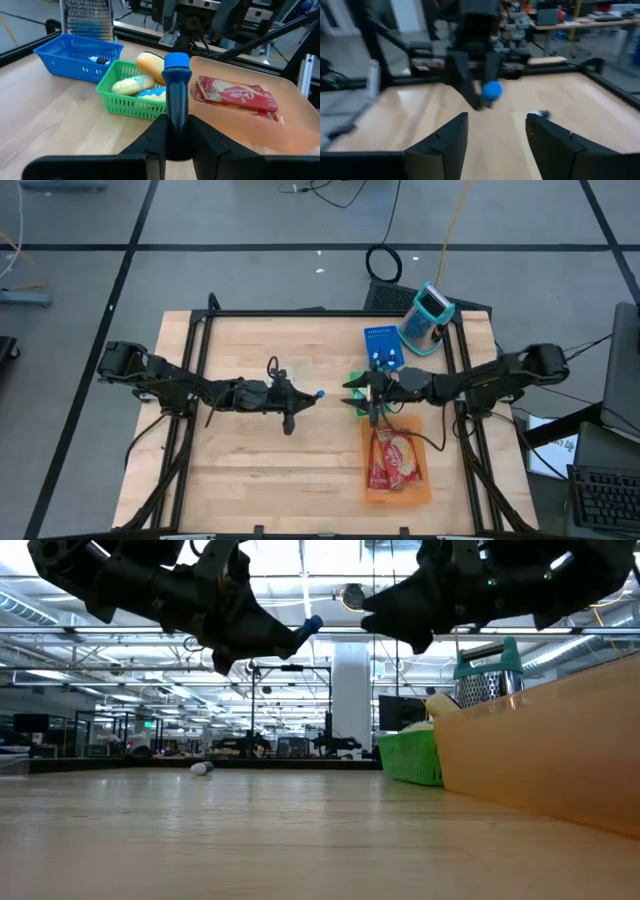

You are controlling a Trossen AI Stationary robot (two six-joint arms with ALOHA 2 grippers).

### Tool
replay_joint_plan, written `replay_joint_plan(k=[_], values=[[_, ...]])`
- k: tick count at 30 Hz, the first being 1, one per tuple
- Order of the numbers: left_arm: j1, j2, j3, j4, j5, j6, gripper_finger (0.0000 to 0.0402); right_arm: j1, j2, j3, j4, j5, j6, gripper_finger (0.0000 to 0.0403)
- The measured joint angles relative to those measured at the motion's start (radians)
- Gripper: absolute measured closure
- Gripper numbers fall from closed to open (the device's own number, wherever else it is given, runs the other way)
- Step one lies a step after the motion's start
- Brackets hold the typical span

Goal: Pick & Place Food Item
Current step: Put the blue food coloring bottle into the blue bin

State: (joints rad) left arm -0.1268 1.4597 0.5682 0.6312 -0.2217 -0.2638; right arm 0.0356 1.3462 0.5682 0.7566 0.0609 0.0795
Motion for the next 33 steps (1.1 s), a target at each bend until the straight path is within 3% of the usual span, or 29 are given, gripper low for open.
replay_joint_plan(k=[8,19,33], values=[[0.000,0.004,0.000,0.001,0.011,0.001,0.0339,-0.002,0.171,0.006,0.263,-0.040,0.077,0.0192],[0.000,0.004,0.000,0.011,0.012,0.000,0.0339,-0.014,0.257,0.102,0.247,-0.042,0.114,0.0148],[0.000,0.004,0.001,0.031,0.014,0.002,0.0339,-0.016,0.335,0.175,0.242,-0.093,0.118,0.0167]])
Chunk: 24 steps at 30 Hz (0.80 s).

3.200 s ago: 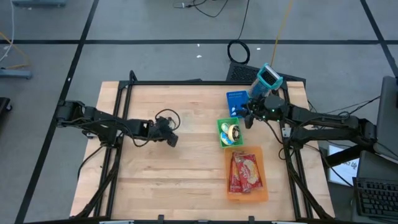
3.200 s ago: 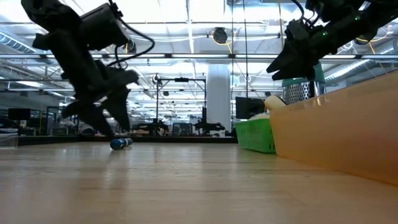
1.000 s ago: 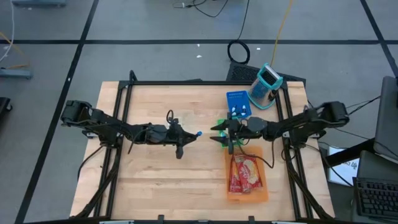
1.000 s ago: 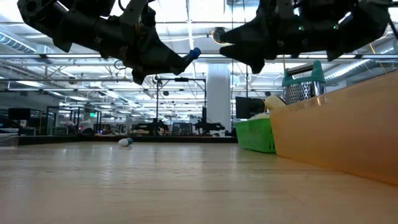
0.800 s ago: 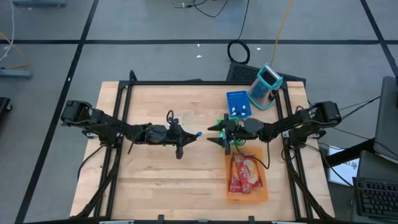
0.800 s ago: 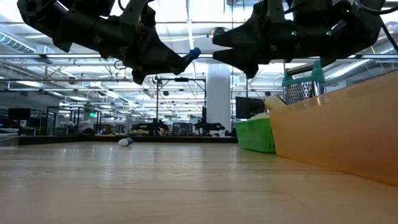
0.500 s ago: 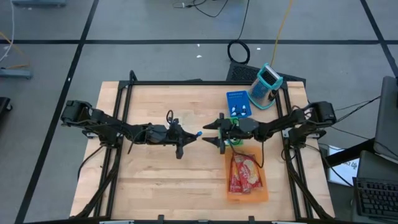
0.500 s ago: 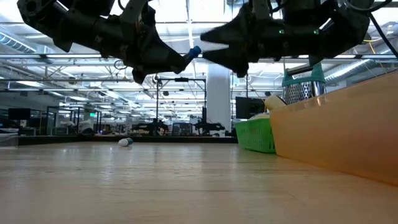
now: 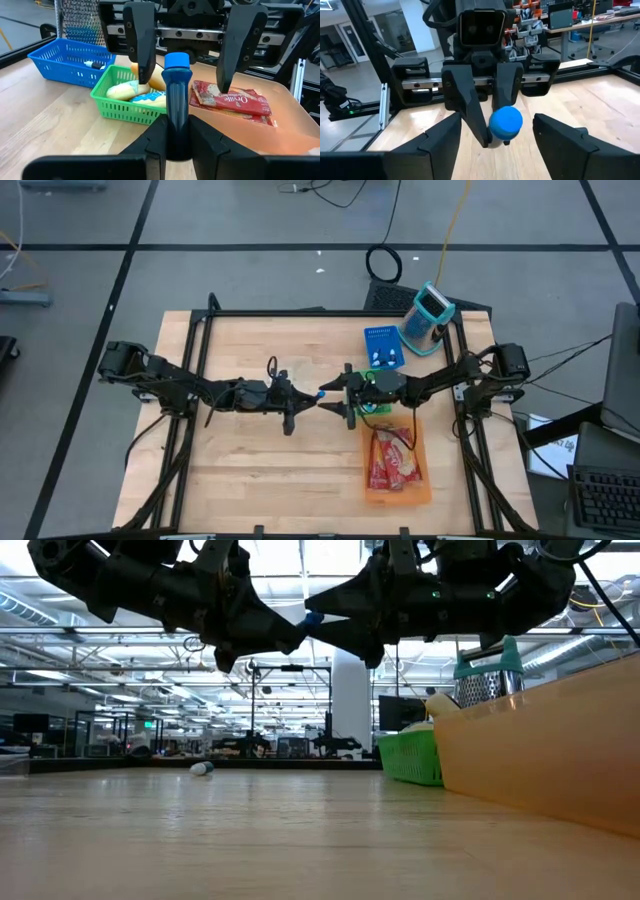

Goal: Pick & Place Food Item
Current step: Put the blue food coloring bottle into the blue bin

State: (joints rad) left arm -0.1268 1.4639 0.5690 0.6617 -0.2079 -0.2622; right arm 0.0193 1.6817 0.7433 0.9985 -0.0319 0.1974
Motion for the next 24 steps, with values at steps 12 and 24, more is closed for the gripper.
replay_joint_plan(k=[12,24], values=[[0.000,0.000,0.000,-0.002,0.002,0.016,0.0339,0.000,-0.001,0.000,0.000,0.000,0.000,0.0228],[0.000,0.000,0.000,-0.003,0.002,0.014,0.0339,-0.001,-0.001,-0.002,0.003,0.002,-0.003,0.0332]])
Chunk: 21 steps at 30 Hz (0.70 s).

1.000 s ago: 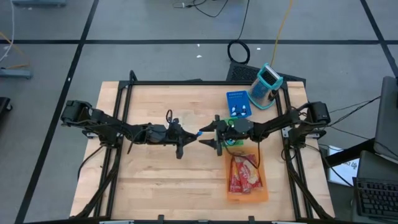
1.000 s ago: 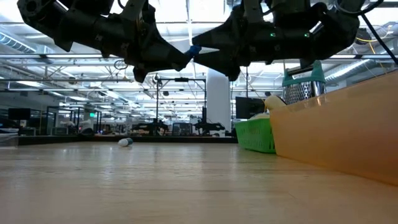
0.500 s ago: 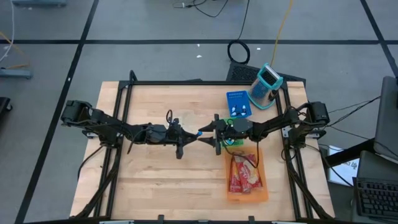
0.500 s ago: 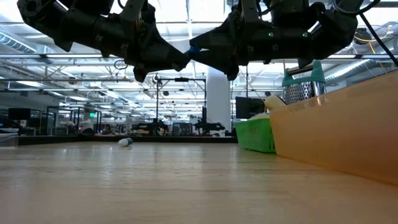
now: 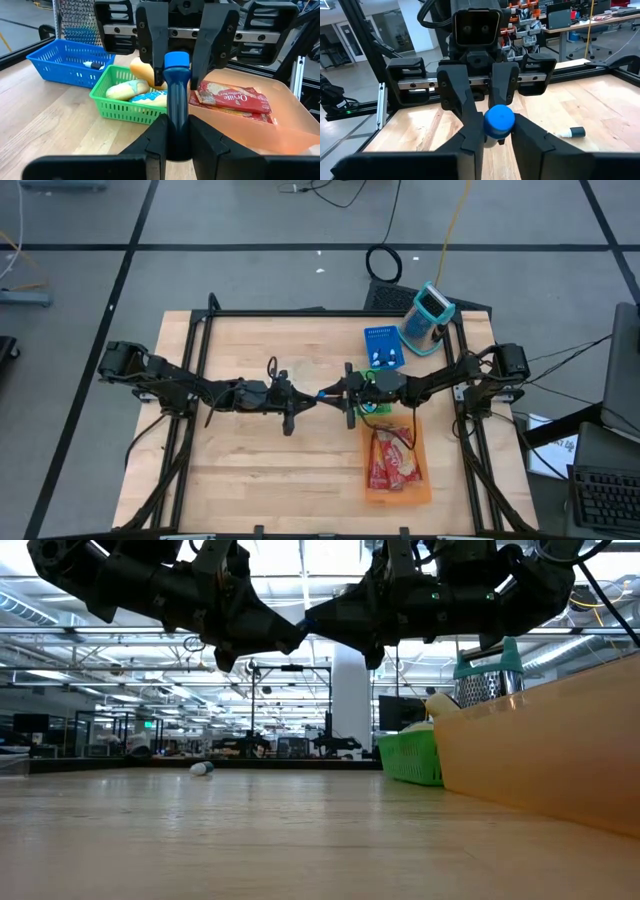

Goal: Pick & Place Food Item
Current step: Put the blue food coloring bottle into the blue bin

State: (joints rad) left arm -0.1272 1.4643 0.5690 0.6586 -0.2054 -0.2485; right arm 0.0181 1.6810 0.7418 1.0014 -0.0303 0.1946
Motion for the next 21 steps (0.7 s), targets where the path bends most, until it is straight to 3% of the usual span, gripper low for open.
replay_joint_plan(k=[8,13,21], values=[[0.000,0.000,0.000,0.001,0.000,-0.034,0.0328,0.000,0.000,0.000,0.003,0.000,-0.004,0.0332],[0.000,-0.020,0.000,-0.006,-0.004,-0.041,0.0262,-0.001,-0.001,0.000,0.001,-0.003,-0.008,0.0339],[0.000,-0.167,0.001,-0.099,-0.005,0.044,0.0167,-0.023,-0.067,0.000,-0.115,-0.002,-0.032,0.0332]])
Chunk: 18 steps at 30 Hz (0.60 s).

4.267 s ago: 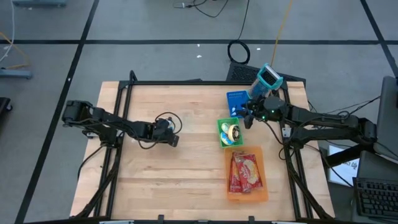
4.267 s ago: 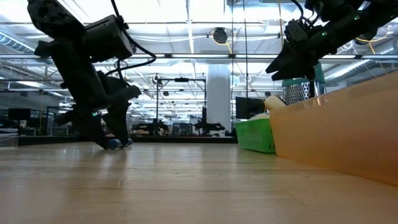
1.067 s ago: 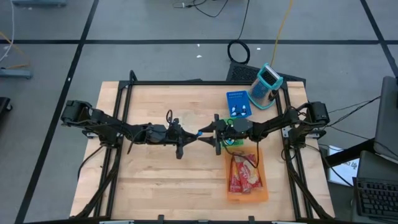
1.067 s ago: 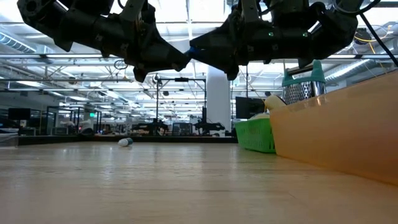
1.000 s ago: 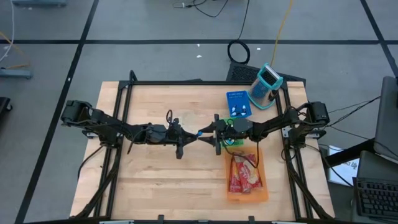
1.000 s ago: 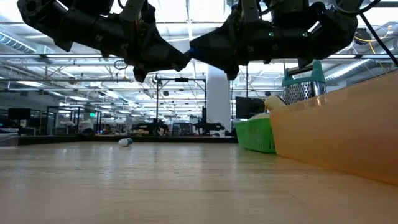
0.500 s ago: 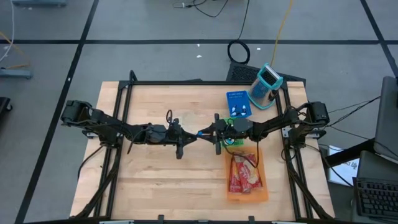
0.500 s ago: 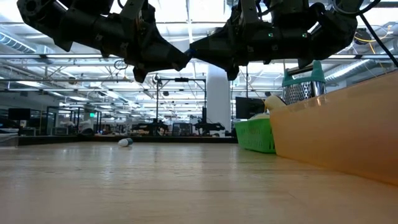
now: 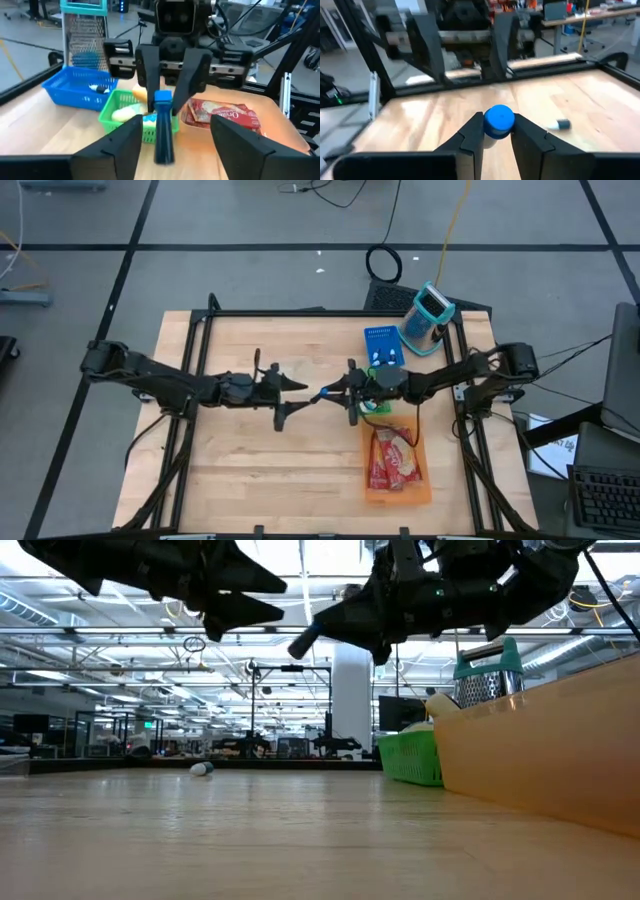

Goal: Pick & Place Food Item
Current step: Put the blue food coloring bottle into the blue bin

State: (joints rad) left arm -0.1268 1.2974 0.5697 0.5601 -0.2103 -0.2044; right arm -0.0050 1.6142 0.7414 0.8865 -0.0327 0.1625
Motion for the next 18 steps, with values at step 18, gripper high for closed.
replay_joint_plan(k=[18], values=[[0.000,-0.049,0.000,-0.241,-0.080,-0.071,0.0144,-0.125,-0.433,-0.050,-0.664,0.294,-0.124,0.0336]])
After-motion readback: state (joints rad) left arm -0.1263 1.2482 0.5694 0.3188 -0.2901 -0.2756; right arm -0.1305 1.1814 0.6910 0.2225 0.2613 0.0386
